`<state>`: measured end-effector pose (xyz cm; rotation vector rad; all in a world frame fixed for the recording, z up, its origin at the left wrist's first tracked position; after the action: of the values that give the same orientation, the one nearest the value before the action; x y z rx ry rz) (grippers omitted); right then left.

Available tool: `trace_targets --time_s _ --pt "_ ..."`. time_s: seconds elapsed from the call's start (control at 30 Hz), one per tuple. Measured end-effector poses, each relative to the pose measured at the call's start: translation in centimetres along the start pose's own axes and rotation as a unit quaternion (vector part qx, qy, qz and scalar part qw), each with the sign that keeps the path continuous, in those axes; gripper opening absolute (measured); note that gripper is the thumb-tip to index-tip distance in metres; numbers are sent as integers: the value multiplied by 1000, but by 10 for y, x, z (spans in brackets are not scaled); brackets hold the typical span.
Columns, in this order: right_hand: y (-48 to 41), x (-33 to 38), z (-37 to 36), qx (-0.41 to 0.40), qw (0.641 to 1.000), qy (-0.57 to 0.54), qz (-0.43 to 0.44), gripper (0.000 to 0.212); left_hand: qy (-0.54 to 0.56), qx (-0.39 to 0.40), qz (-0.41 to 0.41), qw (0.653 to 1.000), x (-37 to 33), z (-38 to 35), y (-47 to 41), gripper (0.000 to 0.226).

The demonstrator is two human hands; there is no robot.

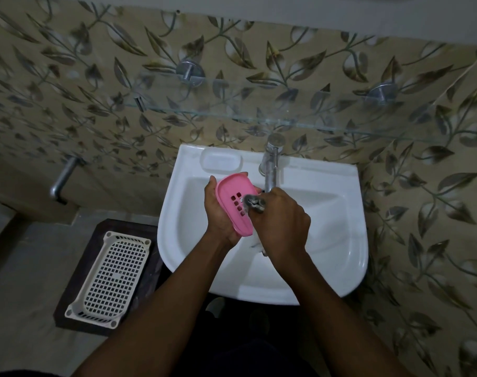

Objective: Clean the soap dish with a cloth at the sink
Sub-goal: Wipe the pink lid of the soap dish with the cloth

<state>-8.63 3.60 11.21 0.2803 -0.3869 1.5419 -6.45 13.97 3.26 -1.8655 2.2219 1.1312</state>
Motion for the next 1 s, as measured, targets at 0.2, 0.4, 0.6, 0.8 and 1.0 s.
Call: trace_targets --time_s 0.2,0.4,0.6,0.8,1.0 --pt "-12 25 4 -57 995 -60 49 28 -8 36 6 999 14 -6 7 66" --pt "5 10 -7 73 991 -23 111 38 2 15 20 1000 -4 7 3 68" --pt "1 -14 8 13 998 -64 1 30 -12 23 22 999 -10 10 4 72" --pt "15 -46 20 39 807 -529 -262 21 5 88 5 996 -21 4 7 75" --pt "46 -47 4 166 693 -612 -343 39 1 87 39 995 -19 0 10 86"
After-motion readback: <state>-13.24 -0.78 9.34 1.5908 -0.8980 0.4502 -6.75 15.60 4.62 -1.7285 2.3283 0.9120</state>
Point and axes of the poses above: each hand's wrist, its own y-axis away from the middle knuckle, its own z-axis out of the back of the hand, x = y × z, the point moved 3 cm from there along -y, towards the middle knuckle
